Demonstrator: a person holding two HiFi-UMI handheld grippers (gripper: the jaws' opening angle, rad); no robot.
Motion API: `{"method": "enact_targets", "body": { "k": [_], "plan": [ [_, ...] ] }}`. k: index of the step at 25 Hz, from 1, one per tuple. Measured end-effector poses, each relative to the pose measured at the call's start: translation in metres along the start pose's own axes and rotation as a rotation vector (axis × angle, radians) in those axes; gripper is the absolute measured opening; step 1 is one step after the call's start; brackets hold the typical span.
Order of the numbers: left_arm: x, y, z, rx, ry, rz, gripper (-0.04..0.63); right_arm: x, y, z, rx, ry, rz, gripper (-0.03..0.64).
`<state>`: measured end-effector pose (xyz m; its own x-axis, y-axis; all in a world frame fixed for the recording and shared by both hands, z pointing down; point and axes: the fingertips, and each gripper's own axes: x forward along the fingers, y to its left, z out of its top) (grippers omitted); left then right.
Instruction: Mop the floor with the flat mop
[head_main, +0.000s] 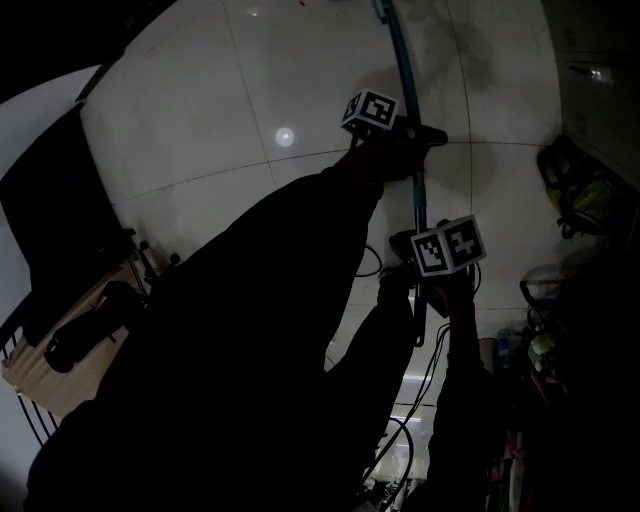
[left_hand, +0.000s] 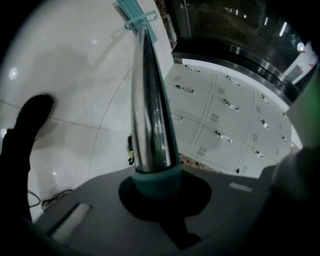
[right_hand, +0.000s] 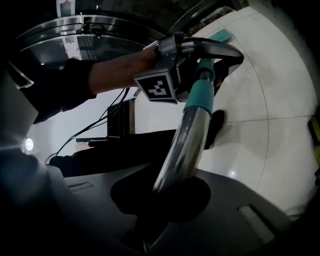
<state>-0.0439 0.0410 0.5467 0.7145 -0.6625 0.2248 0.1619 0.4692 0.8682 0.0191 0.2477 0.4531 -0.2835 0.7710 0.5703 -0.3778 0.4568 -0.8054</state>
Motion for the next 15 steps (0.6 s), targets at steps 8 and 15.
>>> {"method": "enact_targets", "body": {
  "k": [8,15],
  "plan": [
    [0.048,0.070,-0.205,-0.041,0.015,-0.015,0.006,0.021,0.001,-0.220,0.006,0.063,-0.025,0.055],
    [0.099,0.124,-0.343,-0.073,0.029,-0.027,0.009,0.034,-0.005,-0.368,0.051,0.049,0.028,0.063]
  ]
}}
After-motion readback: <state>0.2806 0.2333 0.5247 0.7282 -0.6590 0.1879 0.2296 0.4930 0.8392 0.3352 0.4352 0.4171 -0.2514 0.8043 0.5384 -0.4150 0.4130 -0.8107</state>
